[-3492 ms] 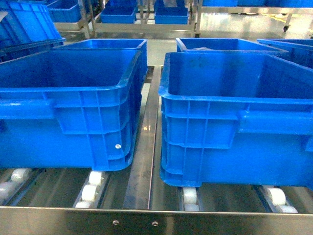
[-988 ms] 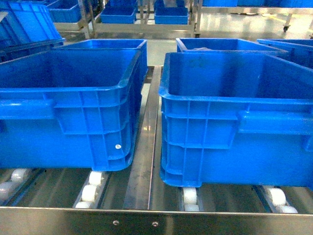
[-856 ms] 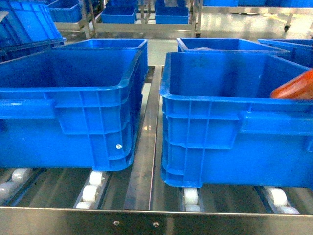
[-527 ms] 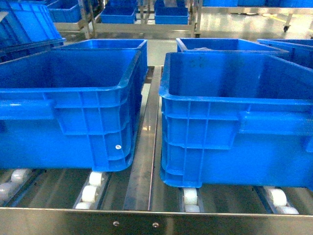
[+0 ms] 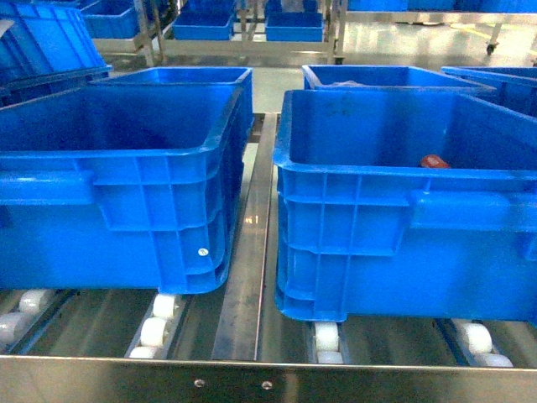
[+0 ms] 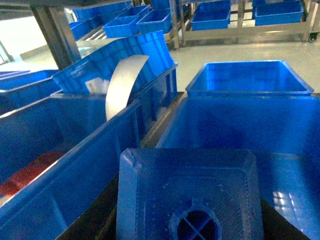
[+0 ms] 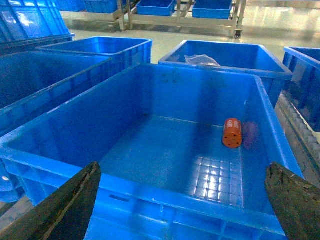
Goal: Sort blue parts and orange caps into right shelf containers
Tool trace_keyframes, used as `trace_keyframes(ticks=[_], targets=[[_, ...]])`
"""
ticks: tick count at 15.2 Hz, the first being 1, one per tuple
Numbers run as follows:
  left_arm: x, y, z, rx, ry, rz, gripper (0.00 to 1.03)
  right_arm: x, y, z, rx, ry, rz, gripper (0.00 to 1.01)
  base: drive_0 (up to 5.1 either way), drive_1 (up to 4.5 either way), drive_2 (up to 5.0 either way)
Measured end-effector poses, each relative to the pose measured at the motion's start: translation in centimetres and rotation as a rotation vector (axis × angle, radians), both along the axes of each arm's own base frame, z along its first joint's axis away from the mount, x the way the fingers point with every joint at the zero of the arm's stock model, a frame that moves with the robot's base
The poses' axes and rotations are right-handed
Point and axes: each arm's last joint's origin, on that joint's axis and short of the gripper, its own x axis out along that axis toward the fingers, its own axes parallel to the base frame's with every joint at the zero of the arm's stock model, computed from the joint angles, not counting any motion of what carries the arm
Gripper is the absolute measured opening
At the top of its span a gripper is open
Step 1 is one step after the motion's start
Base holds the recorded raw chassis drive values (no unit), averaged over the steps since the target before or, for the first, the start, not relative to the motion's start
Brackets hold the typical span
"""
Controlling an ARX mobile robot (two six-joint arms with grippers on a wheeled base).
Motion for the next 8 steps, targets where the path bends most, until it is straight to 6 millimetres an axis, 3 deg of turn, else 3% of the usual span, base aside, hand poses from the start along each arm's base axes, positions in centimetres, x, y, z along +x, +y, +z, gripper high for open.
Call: trace_keyframes(ticks=[3,4,5,6,7,8], targets=[[7.4,-0.6,-0.3,-0.021,0.043,-0.095,0.45,0.0,0.0,0.0,0.0,0.0,0.0,0.98,0.0,0.0,0.0],[8.8,-1.0,-0.7,-0.026,0.028,-0.132,0.58,0.0,0.0,0.0,0.0,0.0,0.0,0.98,0.0,0.0,0.0],[8.3,-1.6,-1.2,-0.022,0.039,-0.159,0.71,0.0,0.0,0.0,0.0,0.0,0.0,0.98,0.0,0.0,0.0],[6.6,-2.1,-1.3,-0.021,0.035,-0.172,0.84,0.0,0.0,0.0,0.0,0.0,0.0,0.98,0.0,0.0,0.0],[4.1,-2.3,-0.8,-0.021,0.004,-0.18,0.96,0.0,0.0,0.0,0.0,0.0,0.0,0.98,0.0,0.0,0.0],[1.1,-2.0,-0.6,-0.024,-0.033,-0.17,0.98,0.0,0.0,0.0,0.0,0.0,0.0,0.98,0.0,0.0,0.0]])
